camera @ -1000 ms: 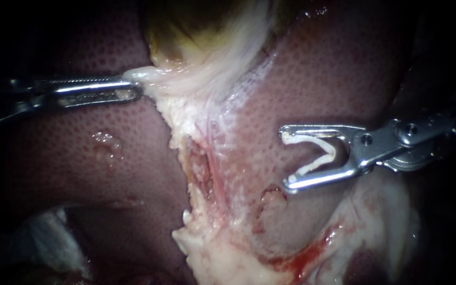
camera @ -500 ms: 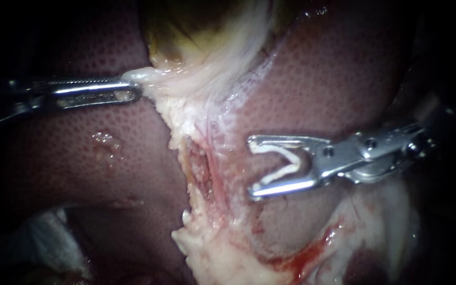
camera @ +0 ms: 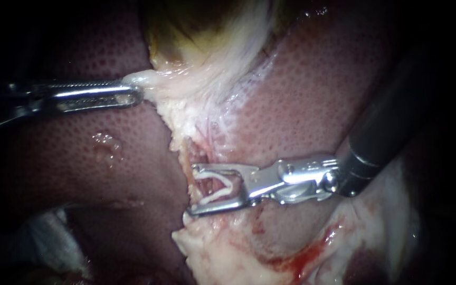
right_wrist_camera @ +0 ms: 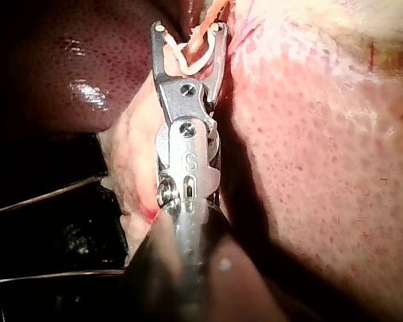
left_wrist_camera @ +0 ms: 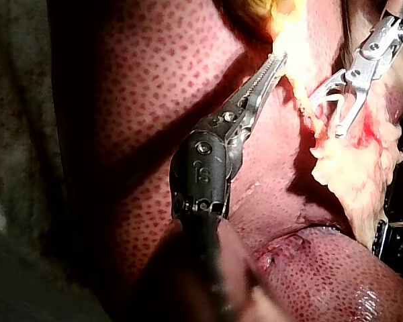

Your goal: Clipping first clip left tube

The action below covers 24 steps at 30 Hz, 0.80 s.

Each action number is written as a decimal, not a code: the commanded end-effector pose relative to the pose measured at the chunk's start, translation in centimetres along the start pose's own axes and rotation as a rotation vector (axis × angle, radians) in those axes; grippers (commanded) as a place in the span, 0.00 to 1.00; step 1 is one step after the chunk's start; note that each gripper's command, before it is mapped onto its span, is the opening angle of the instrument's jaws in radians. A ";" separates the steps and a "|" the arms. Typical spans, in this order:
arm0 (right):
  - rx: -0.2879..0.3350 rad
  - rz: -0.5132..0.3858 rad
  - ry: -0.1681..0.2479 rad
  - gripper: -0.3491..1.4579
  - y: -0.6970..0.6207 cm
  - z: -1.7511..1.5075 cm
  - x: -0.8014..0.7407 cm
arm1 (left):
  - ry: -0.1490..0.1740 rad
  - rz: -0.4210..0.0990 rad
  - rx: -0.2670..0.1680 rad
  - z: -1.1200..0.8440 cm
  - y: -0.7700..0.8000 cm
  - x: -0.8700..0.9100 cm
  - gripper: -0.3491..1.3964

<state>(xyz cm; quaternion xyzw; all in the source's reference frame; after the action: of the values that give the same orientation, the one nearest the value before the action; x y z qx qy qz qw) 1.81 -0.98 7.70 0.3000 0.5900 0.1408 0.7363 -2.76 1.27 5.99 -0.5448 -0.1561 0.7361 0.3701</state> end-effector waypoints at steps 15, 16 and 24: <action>0.027 0.023 -0.003 0.52 0.01 0.24 -0.01 | 0.001 0.002 0.007 0.02 0.01 -0.02 0.00; 0.027 0.028 -0.003 0.52 0.02 0.25 -0.01 | 0.001 0.002 0.007 0.03 0.01 -0.02 0.00; 0.031 0.027 -0.003 0.52 0.04 0.30 -0.02 | 0.001 0.002 0.007 0.03 0.01 -0.02 0.00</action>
<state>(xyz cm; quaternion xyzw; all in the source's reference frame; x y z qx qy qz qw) 2.10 -1.04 7.78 0.3198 0.5859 0.1404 0.7312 -2.79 1.25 6.01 -0.5440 -0.1528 0.7368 0.3713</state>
